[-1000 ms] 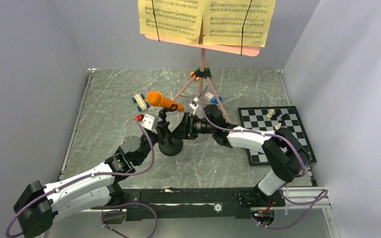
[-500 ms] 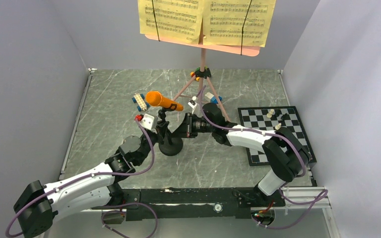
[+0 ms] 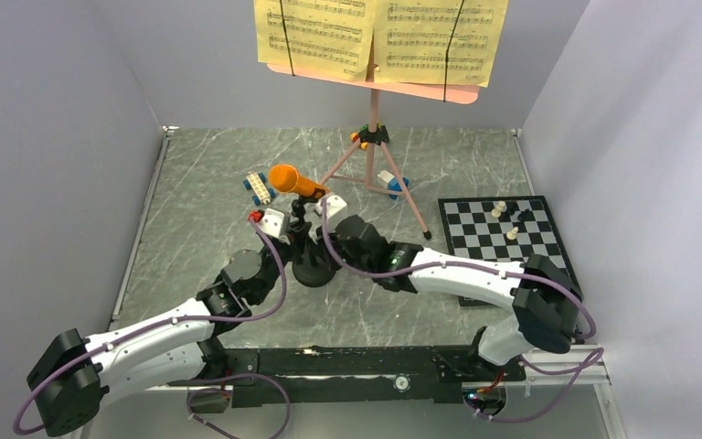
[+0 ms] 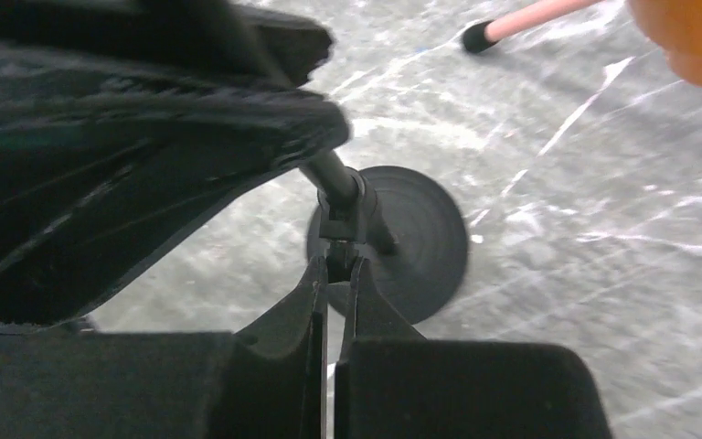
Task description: Pack up the instrument practice props
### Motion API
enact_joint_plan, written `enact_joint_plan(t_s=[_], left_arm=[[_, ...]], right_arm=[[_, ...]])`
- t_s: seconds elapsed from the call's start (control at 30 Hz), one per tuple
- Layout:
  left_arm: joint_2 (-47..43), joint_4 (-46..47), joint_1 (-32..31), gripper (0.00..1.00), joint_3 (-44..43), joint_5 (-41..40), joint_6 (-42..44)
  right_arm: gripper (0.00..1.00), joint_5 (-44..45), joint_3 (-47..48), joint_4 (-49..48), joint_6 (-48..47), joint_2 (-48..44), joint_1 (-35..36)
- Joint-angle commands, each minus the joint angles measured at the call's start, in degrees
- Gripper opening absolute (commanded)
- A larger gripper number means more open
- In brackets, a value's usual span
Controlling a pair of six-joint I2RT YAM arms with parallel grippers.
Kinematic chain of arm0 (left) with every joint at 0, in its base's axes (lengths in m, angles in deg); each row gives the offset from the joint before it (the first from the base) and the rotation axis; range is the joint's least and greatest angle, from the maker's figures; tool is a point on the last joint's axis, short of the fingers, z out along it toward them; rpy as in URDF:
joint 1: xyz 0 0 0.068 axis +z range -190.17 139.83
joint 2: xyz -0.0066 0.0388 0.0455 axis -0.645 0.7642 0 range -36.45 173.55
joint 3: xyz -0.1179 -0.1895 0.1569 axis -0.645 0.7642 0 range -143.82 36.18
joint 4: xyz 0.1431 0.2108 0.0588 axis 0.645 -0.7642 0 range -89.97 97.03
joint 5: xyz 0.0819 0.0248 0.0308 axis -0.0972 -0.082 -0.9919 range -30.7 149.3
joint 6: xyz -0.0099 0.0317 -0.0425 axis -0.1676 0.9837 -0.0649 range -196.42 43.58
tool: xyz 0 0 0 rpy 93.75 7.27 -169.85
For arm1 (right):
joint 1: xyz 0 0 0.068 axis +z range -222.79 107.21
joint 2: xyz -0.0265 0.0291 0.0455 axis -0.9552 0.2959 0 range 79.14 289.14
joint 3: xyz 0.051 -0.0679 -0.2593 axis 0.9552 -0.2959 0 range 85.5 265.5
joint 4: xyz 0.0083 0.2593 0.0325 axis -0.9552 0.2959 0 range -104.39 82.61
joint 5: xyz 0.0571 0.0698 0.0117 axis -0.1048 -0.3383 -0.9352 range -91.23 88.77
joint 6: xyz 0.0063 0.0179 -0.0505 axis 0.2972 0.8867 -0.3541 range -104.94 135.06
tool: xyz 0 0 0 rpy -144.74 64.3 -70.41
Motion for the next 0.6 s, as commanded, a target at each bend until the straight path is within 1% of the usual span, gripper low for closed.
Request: enact_joint_plan(t_s=[0.0, 0.17, 0.23, 0.27, 0.3, 0.33, 0.37, 0.4, 0.47, 0.57], left_arm=[[2.49, -5.59, -1.35, 0.00, 1.34, 5.02, -5.22], [3.64, -6.35, -1.35, 0.00, 0.75, 5.36, -5.08], [4.03, -6.33, -1.32, 0.00, 0.44, 5.45, -4.83], [4.22, -6.29, -1.32, 0.00, 0.21, 5.52, -4.53], [4.45, -6.29, -1.30, 0.00, -0.09, 5.67, -4.31], [4.61, -6.35, -1.34, 0.00, -0.41, 5.72, -3.87], [4.94, -6.60, -1.33, 0.00, -0.91, 5.78, -3.50], [5.27, -7.01, -1.36, 0.00, -1.29, 5.81, -3.24], [5.92, -7.77, -1.33, 0.00, -2.22, 5.59, -2.73], [6.75, -8.45, -1.30, 0.00, -2.63, 5.25, -2.50]], right_arm=[[0.00, 17.38, -0.31, -1.98, -14.95, 1.77, 6.48], [0.00, 22.70, -1.04, -2.87, -20.64, 1.65, 8.57], [0.00, 23.47, -0.35, -1.71, -20.09, 1.06, 8.83], [0.05, 23.21, -0.03, -0.97, -19.15, 0.44, 8.85], [0.18, 22.76, 0.11, -0.32, -18.87, -0.57, 8.82], [0.33, 22.25, 0.26, 0.42, -16.63, -1.57, 8.81], [0.45, 21.70, 0.43, 1.17, -15.35, -2.72, 8.88], [0.52, 21.33, 0.49, 1.85, -14.03, -3.91, 8.82], [0.59, 20.63, 0.41, 3.12, -11.85, -6.16, 8.78], [0.63, 19.47, -0.60, 5.85, -8.57, -10.30, 8.33]])
